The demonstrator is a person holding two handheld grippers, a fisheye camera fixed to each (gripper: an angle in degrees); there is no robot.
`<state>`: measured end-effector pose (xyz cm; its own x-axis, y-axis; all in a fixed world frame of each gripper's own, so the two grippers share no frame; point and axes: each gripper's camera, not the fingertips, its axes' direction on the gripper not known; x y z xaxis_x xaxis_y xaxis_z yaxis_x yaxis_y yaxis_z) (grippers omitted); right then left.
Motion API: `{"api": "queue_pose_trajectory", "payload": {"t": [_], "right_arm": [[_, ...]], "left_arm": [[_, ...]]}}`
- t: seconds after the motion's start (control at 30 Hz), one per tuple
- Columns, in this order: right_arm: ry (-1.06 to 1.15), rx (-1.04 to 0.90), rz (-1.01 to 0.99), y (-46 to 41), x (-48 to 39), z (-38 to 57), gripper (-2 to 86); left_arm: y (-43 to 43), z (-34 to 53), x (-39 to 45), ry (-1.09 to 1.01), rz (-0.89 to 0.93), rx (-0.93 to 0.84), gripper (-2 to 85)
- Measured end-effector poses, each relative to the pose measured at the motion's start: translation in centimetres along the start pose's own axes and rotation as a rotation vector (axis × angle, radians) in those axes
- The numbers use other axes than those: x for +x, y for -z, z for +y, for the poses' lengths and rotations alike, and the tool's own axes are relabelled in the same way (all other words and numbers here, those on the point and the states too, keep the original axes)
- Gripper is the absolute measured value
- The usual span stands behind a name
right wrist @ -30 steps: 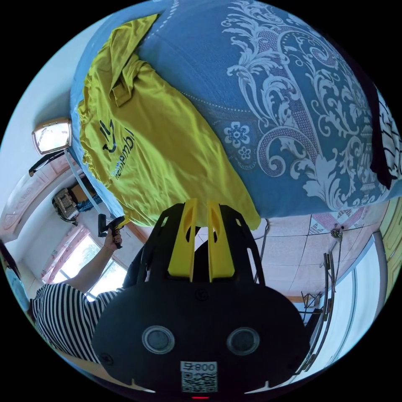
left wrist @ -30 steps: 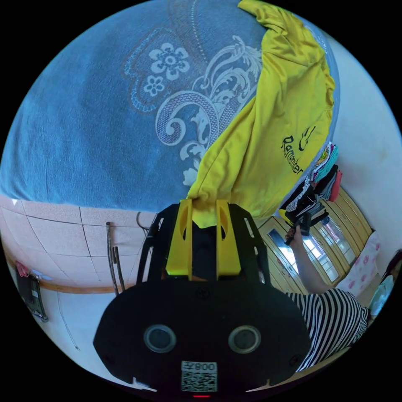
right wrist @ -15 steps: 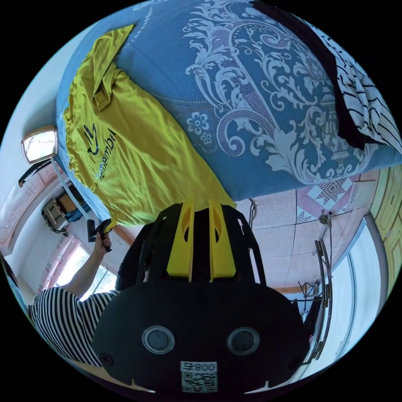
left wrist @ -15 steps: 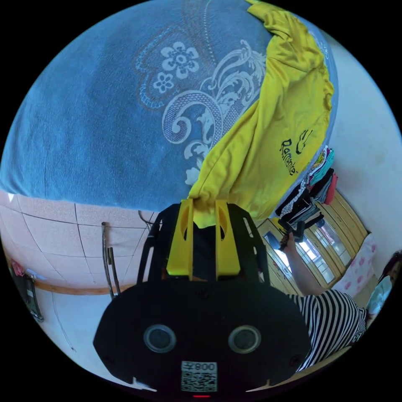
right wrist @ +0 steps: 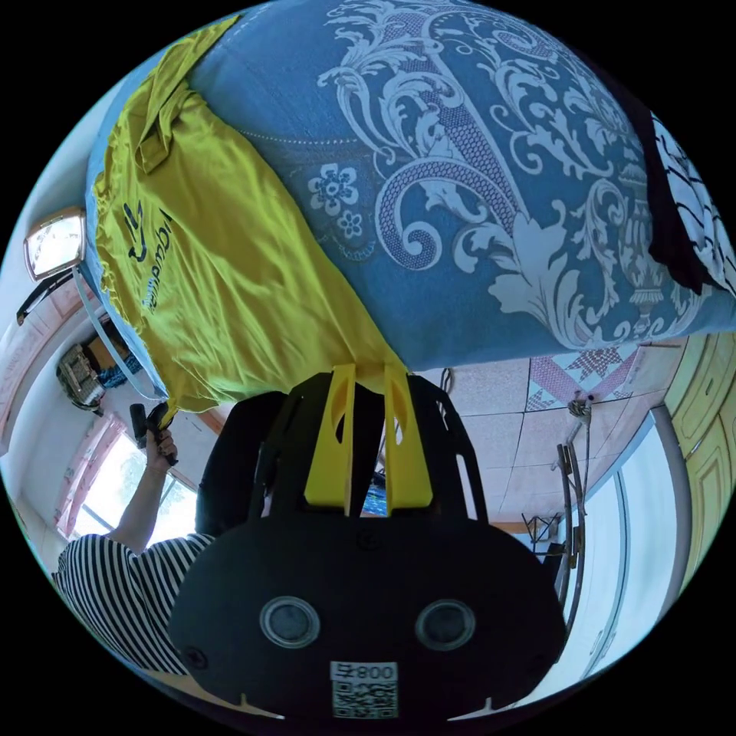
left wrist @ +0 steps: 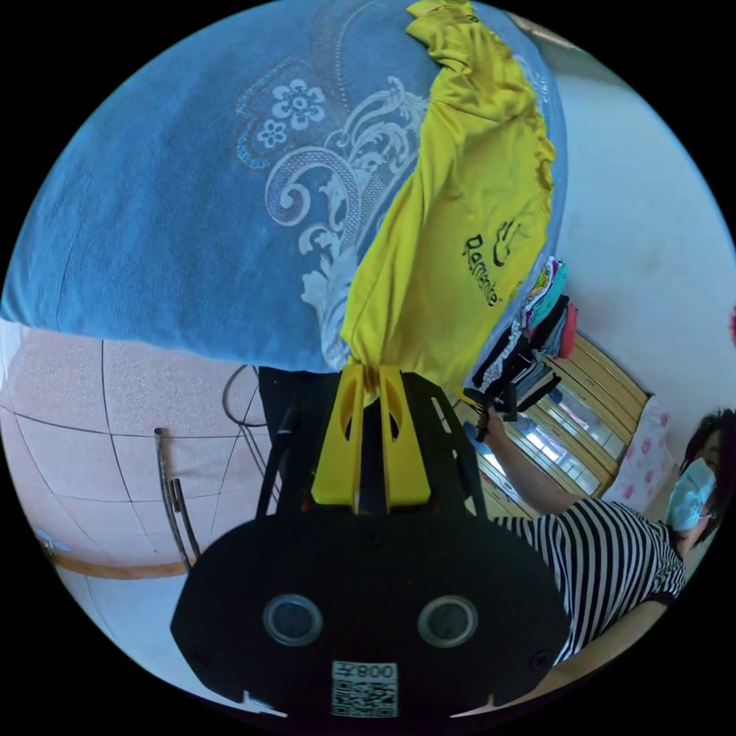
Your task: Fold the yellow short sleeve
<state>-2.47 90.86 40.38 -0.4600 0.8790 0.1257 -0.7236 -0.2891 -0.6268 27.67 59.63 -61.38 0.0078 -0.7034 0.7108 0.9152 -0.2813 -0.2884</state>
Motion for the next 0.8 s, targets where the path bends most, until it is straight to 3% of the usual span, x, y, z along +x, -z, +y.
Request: {"api": "queue_pose_trajectory", "payload": {"t": [0.37,0.6,0.8], "right_arm": [[0.164,-0.035,-0.014,0.2,1.5,1.5,0.3],[0.150,0.035,-0.189,0.2,5.3,2.5,0.0],[0.214,0.008,-0.111,-1.8,6.1,3.0,0.1]], "left_arm": [[-1.2,6.0,0.3,-0.028,0.141,0.200,1.4],[-4.7,4.5,-0.8,0.095,0.013,0.300,0.6],[-8.0,2.6,1.2,0.033,0.024,0.364,0.3]]}}
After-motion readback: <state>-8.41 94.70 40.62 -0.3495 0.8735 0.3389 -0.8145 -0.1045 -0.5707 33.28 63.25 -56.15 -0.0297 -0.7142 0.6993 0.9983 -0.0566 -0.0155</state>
